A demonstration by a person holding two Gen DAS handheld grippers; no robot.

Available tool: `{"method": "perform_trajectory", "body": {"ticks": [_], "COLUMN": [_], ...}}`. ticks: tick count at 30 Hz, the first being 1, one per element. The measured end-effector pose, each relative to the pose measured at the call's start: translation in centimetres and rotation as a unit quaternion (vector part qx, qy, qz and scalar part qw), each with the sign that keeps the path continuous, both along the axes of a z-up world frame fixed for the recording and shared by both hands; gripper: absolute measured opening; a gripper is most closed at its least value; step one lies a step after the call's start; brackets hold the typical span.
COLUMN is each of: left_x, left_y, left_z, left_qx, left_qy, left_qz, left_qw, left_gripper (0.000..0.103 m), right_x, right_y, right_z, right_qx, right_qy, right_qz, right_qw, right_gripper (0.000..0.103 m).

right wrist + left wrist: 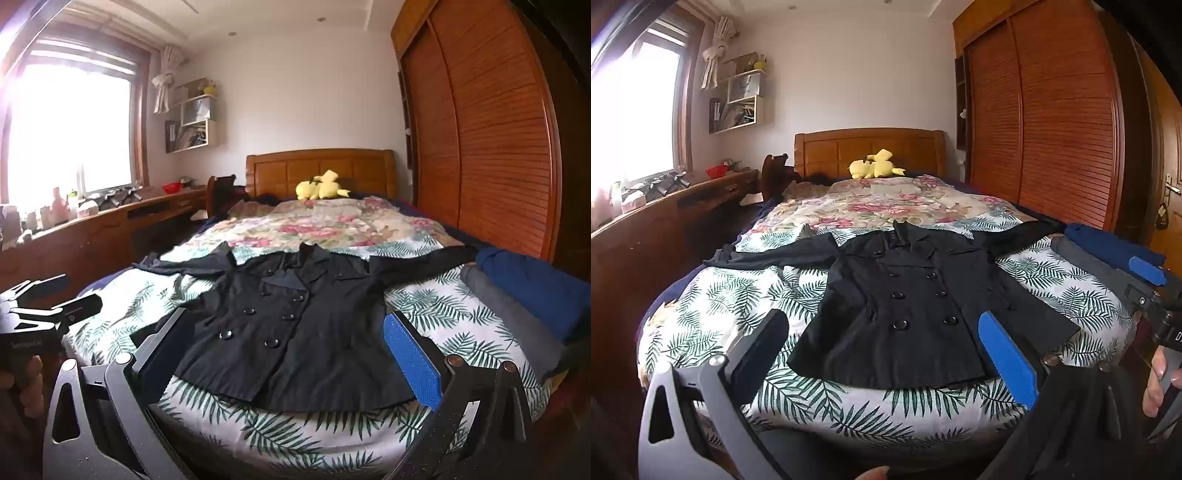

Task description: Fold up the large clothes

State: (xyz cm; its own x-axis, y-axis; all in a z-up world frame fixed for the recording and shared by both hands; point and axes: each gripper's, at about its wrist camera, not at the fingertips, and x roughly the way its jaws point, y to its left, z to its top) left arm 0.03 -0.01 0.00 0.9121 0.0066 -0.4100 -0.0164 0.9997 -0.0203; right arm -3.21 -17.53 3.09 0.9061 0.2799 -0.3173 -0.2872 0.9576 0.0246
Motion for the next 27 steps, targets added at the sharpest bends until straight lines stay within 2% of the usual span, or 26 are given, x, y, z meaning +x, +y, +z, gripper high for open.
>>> {"method": "perform_trajectory", "body": {"ticks": [27], "left_x": [-0.4], "left_y": [-0.5], "left_z": [0.7], "left_qx": [0.013], "left_qy": [-0.014], "left_qz": [0.003], "left_qw": [0.9998], "left_gripper": [0.103], "right_x": [0.1], "right_y": [-0.1], "right_z": [0.0], "right_qx": [0.005], "right_qy": [0.001], "right_qz": [-0.002], "right_qw": [1.0], "right_gripper": [0.103]}}
